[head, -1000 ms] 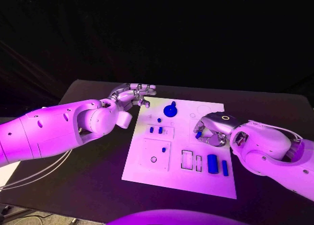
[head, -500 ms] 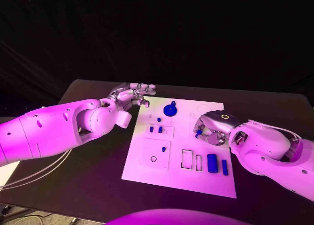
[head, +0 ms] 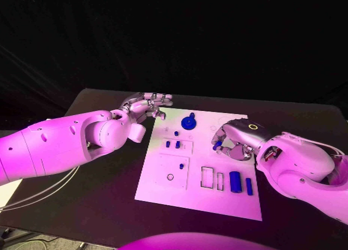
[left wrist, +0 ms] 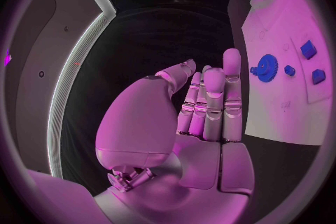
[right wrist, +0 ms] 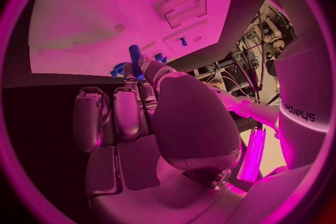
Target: Assemble the parts on the task board
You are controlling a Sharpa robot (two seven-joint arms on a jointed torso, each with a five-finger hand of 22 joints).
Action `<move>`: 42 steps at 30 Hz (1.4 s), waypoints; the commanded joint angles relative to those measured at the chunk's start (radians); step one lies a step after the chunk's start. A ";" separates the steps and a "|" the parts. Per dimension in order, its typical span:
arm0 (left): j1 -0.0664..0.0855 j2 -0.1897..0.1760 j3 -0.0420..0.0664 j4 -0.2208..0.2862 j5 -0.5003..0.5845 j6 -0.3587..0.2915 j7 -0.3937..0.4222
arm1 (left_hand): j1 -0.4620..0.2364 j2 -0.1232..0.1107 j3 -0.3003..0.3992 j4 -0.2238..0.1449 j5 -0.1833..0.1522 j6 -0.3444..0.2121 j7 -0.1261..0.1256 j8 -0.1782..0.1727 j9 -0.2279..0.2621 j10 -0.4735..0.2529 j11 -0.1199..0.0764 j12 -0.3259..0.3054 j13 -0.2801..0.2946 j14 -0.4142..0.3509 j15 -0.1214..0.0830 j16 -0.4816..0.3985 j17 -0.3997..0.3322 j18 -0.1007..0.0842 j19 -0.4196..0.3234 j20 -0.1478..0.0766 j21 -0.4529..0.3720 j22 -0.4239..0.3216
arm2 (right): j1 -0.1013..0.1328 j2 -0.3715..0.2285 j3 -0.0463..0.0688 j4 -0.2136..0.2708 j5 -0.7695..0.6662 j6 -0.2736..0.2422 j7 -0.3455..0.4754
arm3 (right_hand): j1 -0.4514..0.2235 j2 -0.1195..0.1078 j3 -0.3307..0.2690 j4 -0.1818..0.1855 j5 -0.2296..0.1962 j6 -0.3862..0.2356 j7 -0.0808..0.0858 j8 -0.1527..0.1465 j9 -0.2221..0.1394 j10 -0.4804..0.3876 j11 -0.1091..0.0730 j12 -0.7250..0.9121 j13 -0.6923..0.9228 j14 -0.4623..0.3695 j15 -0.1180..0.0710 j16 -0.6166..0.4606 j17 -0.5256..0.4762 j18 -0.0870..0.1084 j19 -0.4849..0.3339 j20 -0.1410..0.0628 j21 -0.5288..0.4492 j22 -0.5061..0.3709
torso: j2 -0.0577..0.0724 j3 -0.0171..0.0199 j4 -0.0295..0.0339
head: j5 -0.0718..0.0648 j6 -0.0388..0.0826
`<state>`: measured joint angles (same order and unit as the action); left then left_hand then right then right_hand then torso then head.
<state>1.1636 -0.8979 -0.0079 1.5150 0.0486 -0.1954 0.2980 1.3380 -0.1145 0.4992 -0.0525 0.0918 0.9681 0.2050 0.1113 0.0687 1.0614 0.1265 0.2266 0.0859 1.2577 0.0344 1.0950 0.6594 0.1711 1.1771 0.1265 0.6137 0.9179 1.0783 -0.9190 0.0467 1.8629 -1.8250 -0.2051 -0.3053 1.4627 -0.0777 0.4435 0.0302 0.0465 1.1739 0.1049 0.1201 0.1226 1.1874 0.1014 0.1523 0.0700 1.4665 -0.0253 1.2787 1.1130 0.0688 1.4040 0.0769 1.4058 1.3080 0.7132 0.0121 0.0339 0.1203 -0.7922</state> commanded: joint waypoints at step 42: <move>0.000 0.024 0.000 0.003 -0.003 0.026 0.005 | -0.004 0.009 -0.008 -0.002 0.006 -0.008 -0.001 0.003 -0.001 -0.006 -0.001 0.005 -0.001 -0.009 0.000 -0.003 -0.002 0.011 0.000 0.005 -0.007 -0.002 | -0.122 0.292 -0.027 -0.083 0.063 0.054 0.079 | 0.016 0.008 0.037 -0.027 0.007 -0.007 0.017 -0.016 0.006 0.059 -0.046 -0.028 0.004 0.030 0.002 0.003 -0.008 -0.008 -0.003 0.006 0.000 0.032 | 0.001 0.0007 0.0004 | 0.048 -0.032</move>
<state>1.1635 -0.8762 -0.0080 1.5157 0.0483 -0.1893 0.2961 1.3380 -0.1145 0.4964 -0.0553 0.0918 0.9682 0.2049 0.1114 0.0687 1.0615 0.1265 0.2266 0.0859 1.2578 0.0343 1.0950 0.6587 0.1712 1.1771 0.1265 0.6137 0.9181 0.9582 -0.6301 0.0207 1.7818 -1.7596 -0.1825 -0.2391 1.4627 -0.0778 0.4655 0.0133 0.0483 1.1687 0.1141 0.1078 0.1272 1.1909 0.1048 0.1236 0.0743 1.4666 -0.0251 1.2782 1.1060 0.0688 1.4038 0.0770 1.4058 1.3074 0.7140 0.0125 0.0333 0.1678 -0.8221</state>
